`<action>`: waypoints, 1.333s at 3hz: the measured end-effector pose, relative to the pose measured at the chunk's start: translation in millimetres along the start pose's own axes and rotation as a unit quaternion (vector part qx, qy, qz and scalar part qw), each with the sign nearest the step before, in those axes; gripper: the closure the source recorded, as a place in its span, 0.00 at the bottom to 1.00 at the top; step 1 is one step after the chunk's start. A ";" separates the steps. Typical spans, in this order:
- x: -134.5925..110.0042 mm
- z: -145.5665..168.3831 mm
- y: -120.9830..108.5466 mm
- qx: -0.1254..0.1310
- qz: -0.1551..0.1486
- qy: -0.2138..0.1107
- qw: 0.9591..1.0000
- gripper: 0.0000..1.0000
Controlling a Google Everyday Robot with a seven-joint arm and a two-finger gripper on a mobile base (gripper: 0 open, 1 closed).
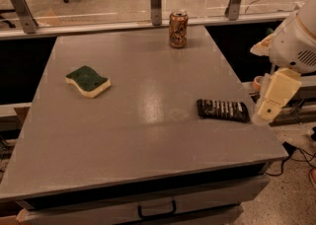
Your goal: Pick rxbar chocolate
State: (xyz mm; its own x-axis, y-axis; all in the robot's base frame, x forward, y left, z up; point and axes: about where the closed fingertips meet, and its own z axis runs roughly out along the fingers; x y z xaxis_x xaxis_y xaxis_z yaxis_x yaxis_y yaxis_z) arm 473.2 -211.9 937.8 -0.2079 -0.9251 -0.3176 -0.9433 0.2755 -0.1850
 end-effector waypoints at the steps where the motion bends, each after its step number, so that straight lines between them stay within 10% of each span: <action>1: -0.8 34.2 -11.1 -0.012 0.000 -0.028 1.000 0.00; 3: 3.8 100.4 -18.3 -0.032 0.011 -0.053 0.998 0.00; 4: 6.0 121.8 -21.0 -0.041 0.024 -0.055 0.997 0.26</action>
Offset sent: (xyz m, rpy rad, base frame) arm 0.0493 0.0168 -0.1073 0.1413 0.0424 0.0255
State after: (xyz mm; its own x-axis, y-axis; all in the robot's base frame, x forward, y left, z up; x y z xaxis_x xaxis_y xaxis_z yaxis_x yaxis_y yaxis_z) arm 523.3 -191.5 826.5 -0.2278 -0.8764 -0.4242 -0.9522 0.2917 -0.0913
